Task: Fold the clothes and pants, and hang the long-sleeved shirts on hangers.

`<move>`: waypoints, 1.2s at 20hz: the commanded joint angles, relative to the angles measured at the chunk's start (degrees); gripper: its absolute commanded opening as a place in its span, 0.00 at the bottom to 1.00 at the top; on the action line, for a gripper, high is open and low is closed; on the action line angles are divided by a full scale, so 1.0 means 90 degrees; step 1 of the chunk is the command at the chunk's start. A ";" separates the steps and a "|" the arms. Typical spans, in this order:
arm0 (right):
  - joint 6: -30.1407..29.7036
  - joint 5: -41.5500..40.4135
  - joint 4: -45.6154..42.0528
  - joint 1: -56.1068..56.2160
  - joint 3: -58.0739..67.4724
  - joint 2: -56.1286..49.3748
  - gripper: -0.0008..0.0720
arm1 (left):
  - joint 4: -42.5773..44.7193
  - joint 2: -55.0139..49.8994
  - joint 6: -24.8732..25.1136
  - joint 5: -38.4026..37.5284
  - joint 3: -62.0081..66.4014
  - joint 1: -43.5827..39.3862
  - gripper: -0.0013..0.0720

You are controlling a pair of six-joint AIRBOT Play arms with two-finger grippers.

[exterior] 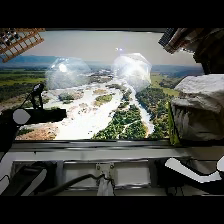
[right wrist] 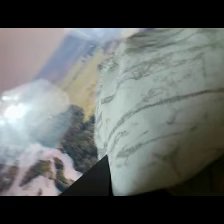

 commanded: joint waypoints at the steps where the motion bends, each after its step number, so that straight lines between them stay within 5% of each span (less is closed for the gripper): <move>1: -0.0066 0.0707 -0.0933 -0.0129 -0.0058 0.0119 0.06 | 0.0000 0.0002 0.0002 0.0000 -0.0002 0.0002 0.03; 6: 0.0539 0.0687 -0.2810 -0.0143 -0.1144 0.0726 0.06 | 0.0000 0.0002 0.0002 0.0002 -0.0002 0.0002 0.03; 12: 0.2186 -0.0724 -0.3079 -0.0794 -0.3400 0.2047 0.06 | 0.0000 0.0002 0.0002 0.0000 -0.0002 0.0002 0.03; 16: 0.2227 -0.1018 -0.3067 -0.1020 -0.4459 0.2234 0.07 | 0.0000 0.0002 0.0002 0.0002 -0.0002 0.0002 0.03; 17: 0.2089 -0.1037 -0.3045 -0.1018 -0.4609 0.2234 0.20 | 0.0000 0.0002 0.0002 0.0002 -0.0002 0.0002 0.03; 19: 0.1790 -0.0998 -0.3043 -0.1020 -0.4643 0.2244 0.74 | 0.0000 0.0002 0.0002 0.0002 0.0000 0.0002 0.03; 20: 0.1661 -0.0935 -0.3043 -0.1020 -0.4571 0.2249 0.85 | 0.0000 0.0002 0.0002 0.0002 -0.0002 0.0002 0.03; 24: 0.1124 -0.0707 -0.3087 -0.1020 -0.3439 0.2242 0.85 | 0.0000 0.0002 0.0002 0.0002 -0.0002 0.0002 0.03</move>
